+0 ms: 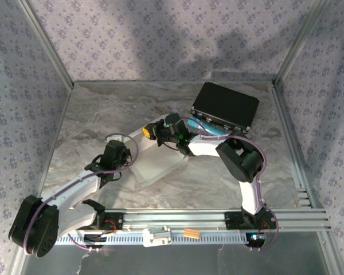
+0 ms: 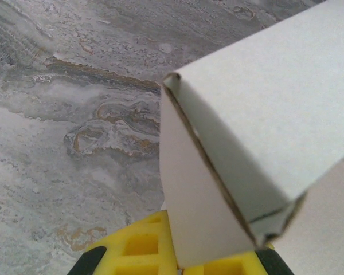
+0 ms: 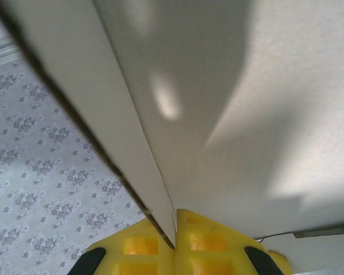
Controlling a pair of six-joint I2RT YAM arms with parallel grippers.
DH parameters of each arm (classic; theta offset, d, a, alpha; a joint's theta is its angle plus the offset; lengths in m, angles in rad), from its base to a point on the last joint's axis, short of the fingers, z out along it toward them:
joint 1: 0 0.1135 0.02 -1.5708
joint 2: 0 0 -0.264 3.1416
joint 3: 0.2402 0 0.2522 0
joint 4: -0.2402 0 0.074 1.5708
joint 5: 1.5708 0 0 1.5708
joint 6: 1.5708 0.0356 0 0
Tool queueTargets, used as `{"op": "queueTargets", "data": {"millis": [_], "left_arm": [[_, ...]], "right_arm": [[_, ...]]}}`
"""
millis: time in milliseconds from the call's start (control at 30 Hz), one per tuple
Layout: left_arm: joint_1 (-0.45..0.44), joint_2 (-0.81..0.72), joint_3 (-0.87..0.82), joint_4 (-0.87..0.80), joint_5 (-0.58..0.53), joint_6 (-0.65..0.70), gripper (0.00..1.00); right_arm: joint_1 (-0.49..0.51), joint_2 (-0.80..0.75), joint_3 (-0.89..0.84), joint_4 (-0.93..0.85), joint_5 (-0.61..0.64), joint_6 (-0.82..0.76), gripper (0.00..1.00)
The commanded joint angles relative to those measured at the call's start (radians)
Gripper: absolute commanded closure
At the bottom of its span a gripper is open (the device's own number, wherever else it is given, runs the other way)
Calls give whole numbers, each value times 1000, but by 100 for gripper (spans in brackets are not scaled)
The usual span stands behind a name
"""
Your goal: Fold the paper box
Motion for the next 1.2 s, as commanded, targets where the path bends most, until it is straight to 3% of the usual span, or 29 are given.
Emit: {"op": "queueTargets", "data": {"millis": [0, 500, 900, 1167], "left_arm": [[27, 46, 59, 126, 62, -9, 97], [82, 246, 137, 174, 104, 8, 74], [84, 316, 174, 195, 122, 33, 76], [76, 336, 193, 190, 130, 43, 96]], "right_arm": [[8, 77, 29, -282, -64, -10, 100], [-27, 94, 63, -291, -111, -21, 100], [-41, 98, 69, -270, -128, -23, 100], [-44, 93, 80, -251, -115, -31, 100]]}}
